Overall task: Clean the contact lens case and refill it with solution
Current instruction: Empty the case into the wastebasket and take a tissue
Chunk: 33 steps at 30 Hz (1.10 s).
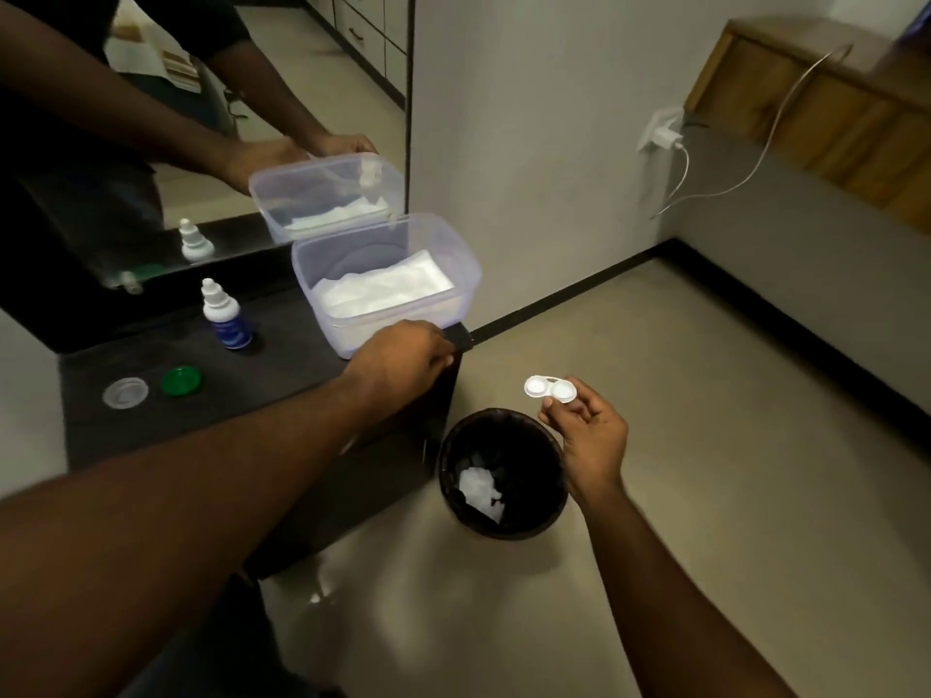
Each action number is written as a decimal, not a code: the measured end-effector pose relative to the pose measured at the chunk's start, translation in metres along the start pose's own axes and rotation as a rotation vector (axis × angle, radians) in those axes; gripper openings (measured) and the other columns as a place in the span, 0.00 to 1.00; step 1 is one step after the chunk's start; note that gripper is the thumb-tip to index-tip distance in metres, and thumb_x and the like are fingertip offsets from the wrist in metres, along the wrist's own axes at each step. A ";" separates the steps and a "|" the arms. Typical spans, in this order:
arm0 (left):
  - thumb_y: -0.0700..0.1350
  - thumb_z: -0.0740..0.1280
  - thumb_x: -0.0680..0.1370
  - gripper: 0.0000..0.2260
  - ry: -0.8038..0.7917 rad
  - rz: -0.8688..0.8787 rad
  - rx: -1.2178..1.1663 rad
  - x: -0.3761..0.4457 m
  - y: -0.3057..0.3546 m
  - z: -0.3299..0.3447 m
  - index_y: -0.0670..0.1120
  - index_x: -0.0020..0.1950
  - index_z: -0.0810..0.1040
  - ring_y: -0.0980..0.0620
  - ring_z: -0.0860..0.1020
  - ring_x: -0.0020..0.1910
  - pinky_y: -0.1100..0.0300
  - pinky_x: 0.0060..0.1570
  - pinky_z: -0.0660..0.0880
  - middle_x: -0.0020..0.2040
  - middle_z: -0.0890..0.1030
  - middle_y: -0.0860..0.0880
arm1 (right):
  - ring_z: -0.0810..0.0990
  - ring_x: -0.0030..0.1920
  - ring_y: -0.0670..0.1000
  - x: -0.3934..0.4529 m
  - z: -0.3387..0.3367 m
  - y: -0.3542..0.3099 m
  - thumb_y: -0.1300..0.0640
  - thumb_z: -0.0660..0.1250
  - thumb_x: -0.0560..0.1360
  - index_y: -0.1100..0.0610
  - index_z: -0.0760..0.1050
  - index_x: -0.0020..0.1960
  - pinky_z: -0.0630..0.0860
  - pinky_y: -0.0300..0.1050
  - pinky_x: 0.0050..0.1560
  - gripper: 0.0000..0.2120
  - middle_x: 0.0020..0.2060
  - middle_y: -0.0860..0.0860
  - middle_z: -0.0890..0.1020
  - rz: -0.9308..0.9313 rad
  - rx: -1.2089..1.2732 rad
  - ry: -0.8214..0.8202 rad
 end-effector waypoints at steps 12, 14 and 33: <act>0.41 0.70 0.75 0.10 0.261 0.153 -0.051 -0.018 0.000 -0.003 0.43 0.55 0.83 0.47 0.82 0.51 0.55 0.51 0.79 0.54 0.84 0.46 | 0.79 0.40 0.49 0.064 0.006 0.010 0.59 0.70 0.72 0.56 0.78 0.55 0.72 0.40 0.40 0.12 0.40 0.51 0.82 -0.263 -1.050 -0.277; 0.41 0.70 0.75 0.10 0.263 0.151 -0.059 -0.018 -0.002 -0.002 0.43 0.55 0.83 0.47 0.82 0.51 0.55 0.51 0.79 0.54 0.84 0.46 | 0.80 0.44 0.57 0.063 0.028 0.008 0.58 0.65 0.74 0.57 0.75 0.53 0.74 0.45 0.39 0.09 0.43 0.56 0.82 -0.374 -1.352 -0.407; 0.43 0.66 0.77 0.11 0.220 0.129 -0.070 -0.017 -0.005 -0.002 0.43 0.57 0.82 0.49 0.81 0.53 0.57 0.53 0.77 0.58 0.82 0.47 | 0.79 0.49 0.57 0.017 0.113 0.025 0.58 0.63 0.77 0.61 0.75 0.55 0.76 0.49 0.45 0.09 0.49 0.56 0.81 -0.953 -2.305 -1.104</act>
Point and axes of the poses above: each hand's wrist, its own x-axis towards the middle knuckle, its own z-axis out of the palm, y = z × x, the point moved 9 cm from there along x, towards the middle knuckle
